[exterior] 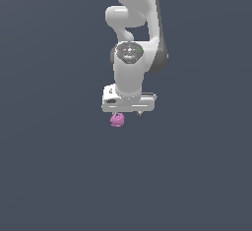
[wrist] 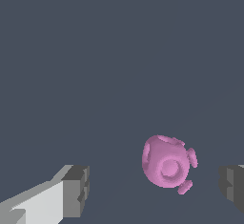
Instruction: Pick up the object and move it to a goal position.
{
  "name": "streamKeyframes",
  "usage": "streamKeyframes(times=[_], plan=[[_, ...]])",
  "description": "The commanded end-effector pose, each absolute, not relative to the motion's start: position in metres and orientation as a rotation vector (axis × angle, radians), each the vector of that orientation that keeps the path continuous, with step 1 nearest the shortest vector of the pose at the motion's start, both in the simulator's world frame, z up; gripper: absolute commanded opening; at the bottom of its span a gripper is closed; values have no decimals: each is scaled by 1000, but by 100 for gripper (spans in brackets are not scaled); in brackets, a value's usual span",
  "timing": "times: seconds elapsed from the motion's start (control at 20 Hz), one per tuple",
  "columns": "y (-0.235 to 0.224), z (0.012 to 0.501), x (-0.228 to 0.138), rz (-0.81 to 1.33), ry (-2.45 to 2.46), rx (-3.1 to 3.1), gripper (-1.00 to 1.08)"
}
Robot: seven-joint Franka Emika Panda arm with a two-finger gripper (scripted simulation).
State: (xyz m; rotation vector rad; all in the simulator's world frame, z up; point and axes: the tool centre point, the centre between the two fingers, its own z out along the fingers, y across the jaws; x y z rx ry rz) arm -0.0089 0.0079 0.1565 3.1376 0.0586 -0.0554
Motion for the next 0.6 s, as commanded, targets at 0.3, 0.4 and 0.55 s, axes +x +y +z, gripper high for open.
streamKeyframes(times=[0.3, 0.4, 0.55], plan=[[3, 168, -2, -13, 60, 3135, 100], [1, 172, 1, 4, 61, 3133, 100], [1, 174, 2, 10, 61, 3133, 100]])
